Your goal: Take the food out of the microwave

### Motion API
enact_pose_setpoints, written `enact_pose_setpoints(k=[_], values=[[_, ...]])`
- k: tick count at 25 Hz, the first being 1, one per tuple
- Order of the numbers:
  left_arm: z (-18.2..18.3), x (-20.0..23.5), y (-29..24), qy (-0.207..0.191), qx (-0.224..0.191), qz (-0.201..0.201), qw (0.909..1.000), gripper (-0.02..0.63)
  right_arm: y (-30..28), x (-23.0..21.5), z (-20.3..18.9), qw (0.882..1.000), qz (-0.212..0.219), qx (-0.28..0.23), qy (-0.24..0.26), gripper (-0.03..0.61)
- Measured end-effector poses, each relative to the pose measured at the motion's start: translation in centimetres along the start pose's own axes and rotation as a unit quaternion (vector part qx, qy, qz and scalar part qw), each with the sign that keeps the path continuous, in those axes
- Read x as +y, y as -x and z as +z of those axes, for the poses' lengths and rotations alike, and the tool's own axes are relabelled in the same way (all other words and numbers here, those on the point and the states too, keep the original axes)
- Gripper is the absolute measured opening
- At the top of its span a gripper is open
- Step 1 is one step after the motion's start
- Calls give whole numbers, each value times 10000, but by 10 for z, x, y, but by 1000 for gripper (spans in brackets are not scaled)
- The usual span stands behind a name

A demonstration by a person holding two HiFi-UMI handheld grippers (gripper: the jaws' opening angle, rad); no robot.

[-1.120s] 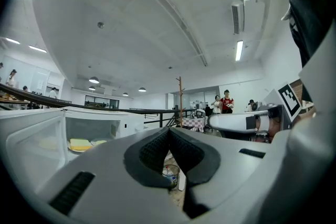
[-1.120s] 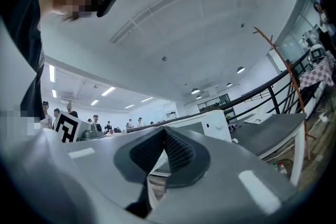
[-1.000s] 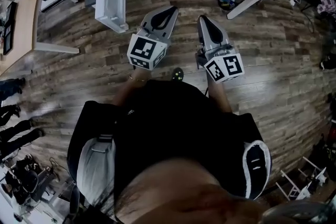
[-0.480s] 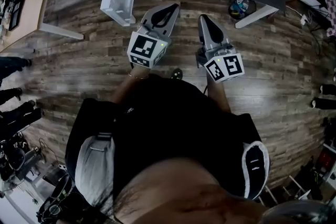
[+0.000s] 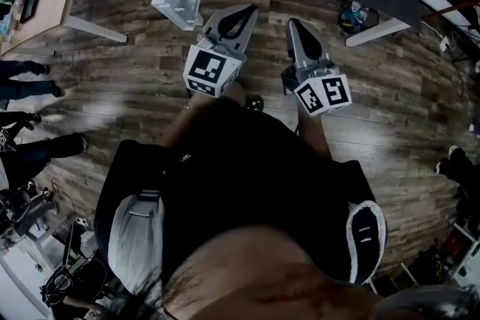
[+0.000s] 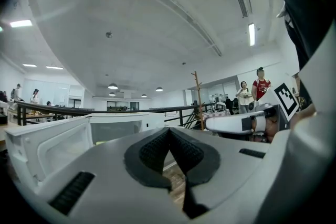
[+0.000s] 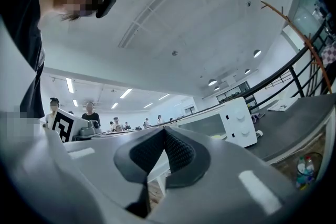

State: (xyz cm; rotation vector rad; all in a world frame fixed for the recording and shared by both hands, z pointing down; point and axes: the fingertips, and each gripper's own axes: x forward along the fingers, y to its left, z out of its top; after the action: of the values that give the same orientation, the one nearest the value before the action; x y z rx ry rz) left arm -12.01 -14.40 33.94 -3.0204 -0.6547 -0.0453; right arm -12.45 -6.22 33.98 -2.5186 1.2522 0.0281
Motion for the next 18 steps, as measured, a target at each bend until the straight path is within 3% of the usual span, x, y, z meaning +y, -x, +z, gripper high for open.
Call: enact_pose_setpoints(k=[6, 18], values=[[-7, 16, -1, 69, 19, 138, 9999, 6, -16, 0, -7, 9998, 128, 73, -108, -2], [-2, 30, -58, 252, -79, -80, 9996, 6, -43, -42, 5, 9998, -23, 149, 141, -2]])
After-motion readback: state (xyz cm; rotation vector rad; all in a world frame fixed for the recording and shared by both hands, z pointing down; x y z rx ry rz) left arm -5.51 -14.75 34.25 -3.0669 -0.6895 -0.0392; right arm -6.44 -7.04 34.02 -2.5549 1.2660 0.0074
